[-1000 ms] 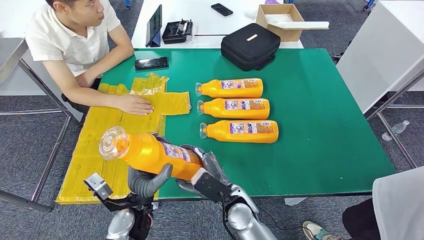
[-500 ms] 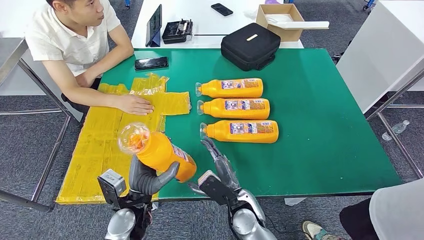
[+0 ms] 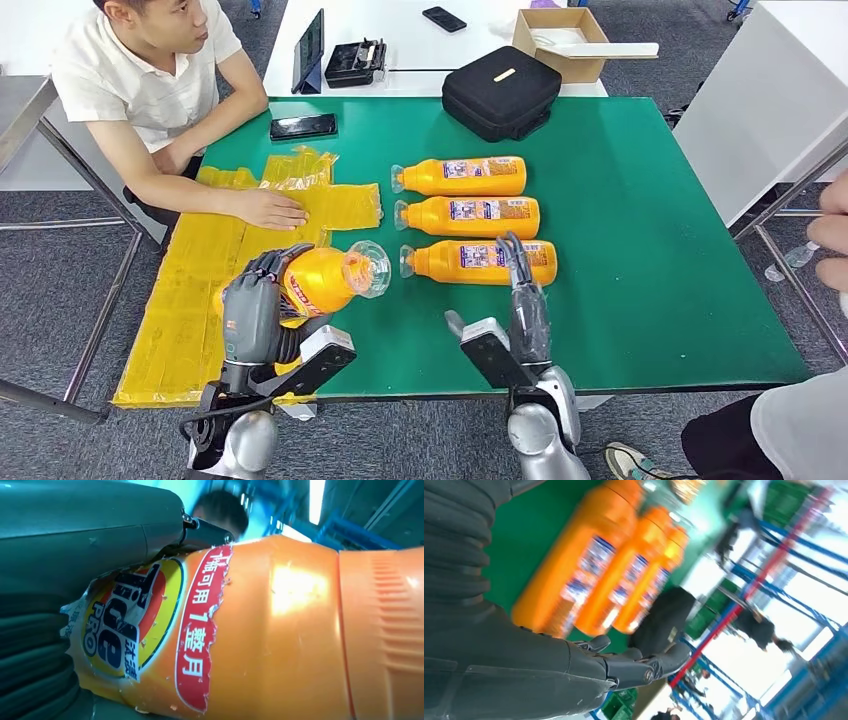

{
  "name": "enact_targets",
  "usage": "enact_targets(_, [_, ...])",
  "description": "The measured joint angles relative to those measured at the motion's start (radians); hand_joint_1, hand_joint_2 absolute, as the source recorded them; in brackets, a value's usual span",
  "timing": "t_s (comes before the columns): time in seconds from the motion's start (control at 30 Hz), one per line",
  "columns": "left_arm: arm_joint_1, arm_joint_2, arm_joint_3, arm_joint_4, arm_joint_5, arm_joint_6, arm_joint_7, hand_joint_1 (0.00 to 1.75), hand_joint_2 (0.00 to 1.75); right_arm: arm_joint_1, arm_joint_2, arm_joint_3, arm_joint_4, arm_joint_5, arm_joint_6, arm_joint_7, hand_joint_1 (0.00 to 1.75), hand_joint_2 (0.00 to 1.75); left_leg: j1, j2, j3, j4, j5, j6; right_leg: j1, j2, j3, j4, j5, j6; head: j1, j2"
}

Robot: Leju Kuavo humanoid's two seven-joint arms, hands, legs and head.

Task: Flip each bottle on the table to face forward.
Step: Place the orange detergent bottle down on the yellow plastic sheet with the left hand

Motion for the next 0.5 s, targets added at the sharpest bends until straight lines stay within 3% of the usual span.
enact_targets(0.27, [-0.066,0.030,0.041,0.099,-0.367,0.051,0.132,1.75,1.75,0.001,0.030,-0.048,-0.105,-0.135,0.086,-0.043,0.00,1.75,0.000,-0.001,0.000,0.000,0.000,0.000,0.000,0.000,0.000,0.000,0.000,0.000,0.000,0.000])
enact_targets(0.5, [-0.118,0.073,0.045,0.270,-0.422,0.058,0.175,1.75,1.75,-0.004,0.032,-0.060,-0.107,-0.164,0.107,-0.052,0.00,1.75,0.000,-0.001,0.000,0.000,0.000,0.000,0.000,0.000,0.000,0.000,0.000,0.000,0.000,0.000])
